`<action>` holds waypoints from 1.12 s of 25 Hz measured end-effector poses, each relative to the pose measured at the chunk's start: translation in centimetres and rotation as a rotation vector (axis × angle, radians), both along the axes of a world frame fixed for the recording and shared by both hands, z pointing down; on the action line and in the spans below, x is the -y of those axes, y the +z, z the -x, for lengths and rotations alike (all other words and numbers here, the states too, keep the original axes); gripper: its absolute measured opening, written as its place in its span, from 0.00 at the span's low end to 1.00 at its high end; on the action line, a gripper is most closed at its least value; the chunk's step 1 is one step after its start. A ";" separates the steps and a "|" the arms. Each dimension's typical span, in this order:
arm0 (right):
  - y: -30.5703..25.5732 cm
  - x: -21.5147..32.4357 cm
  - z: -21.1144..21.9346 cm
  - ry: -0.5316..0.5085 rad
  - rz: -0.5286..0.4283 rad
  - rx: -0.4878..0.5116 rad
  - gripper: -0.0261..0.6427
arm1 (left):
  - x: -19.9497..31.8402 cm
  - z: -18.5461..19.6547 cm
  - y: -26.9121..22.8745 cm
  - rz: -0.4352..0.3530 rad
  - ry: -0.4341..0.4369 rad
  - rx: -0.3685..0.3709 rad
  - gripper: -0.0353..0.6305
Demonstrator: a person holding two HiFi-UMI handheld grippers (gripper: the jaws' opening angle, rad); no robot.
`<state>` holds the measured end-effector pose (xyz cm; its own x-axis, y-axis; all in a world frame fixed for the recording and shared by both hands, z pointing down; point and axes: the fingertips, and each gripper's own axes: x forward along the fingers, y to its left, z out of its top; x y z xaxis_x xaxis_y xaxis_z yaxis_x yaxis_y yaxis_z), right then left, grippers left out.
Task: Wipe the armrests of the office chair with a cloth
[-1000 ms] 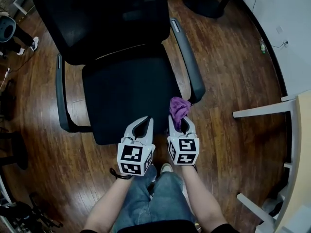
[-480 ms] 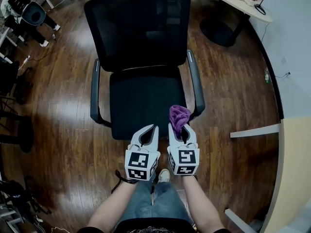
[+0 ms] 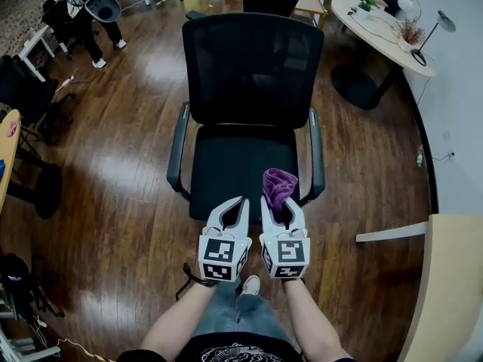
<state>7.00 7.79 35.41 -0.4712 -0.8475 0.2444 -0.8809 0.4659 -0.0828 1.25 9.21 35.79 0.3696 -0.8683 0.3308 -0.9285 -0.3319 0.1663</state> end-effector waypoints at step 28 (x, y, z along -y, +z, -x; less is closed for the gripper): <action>0.4 6.3 12.7 -0.144 0.017 -0.038 0.19 | 6.5 12.5 0.3 0.003 -0.130 -0.057 0.06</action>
<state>-5.72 1.48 35.80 -0.5776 -0.7673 0.2786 -0.8078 0.5865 -0.0594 -11.22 2.74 36.09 0.2721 -0.9092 0.3152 -0.9527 -0.2083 0.2214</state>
